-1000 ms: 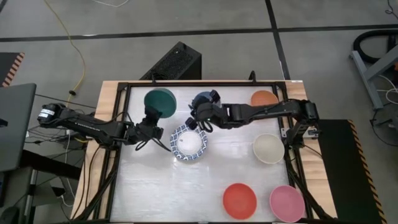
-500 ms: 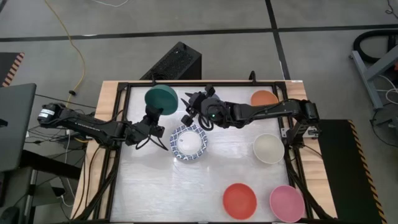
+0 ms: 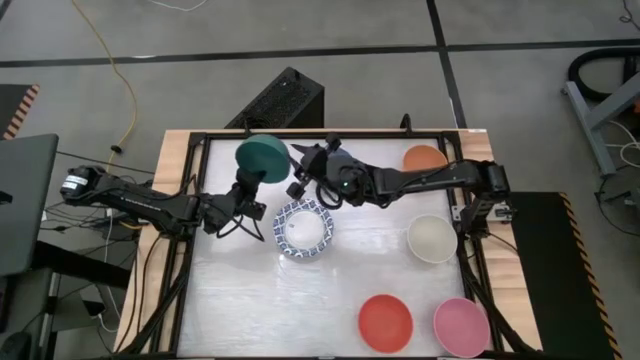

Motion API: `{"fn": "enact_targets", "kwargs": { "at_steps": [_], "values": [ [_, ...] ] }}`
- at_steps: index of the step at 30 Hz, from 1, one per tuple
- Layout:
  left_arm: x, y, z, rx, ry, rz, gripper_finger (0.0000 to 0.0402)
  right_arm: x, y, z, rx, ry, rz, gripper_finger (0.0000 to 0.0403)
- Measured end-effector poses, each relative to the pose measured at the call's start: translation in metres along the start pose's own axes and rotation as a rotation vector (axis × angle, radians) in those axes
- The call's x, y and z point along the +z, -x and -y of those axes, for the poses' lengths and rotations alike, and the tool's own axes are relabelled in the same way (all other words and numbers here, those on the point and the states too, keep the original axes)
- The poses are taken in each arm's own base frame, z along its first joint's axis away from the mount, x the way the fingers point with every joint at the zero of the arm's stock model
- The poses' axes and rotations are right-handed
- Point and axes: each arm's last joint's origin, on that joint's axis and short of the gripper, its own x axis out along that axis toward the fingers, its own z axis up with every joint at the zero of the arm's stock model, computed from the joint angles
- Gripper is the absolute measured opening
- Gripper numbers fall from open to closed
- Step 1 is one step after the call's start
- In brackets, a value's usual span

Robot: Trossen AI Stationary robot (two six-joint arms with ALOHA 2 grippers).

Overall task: Nest bowls inside each other
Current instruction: Stack the green bowl on top of the blue patterned bowl

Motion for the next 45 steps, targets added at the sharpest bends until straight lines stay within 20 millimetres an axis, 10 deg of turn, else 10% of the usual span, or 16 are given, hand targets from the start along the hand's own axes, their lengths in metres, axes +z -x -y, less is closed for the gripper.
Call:
{"fn": "enact_targets", "kwargs": {
  "at_steps": [10,38,45],
  "values": [
    [0.003,-0.014,0.008,-0.02,-0.086,-0.116,0.0,-0.026,-0.014,-0.033,-0.171,0.18,0.029,0.0146],
    [0.032,-0.022,0.025,-0.014,-0.151,-0.108,0.0,-0.046,-0.029,-0.015,-0.252,0.181,-0.115,0.0145],
    [0.034,-0.019,0.026,-0.012,-0.157,-0.092,0.0,-0.054,-0.033,-0.011,-0.218,0.129,-0.161,0.0087]
  ]
}}
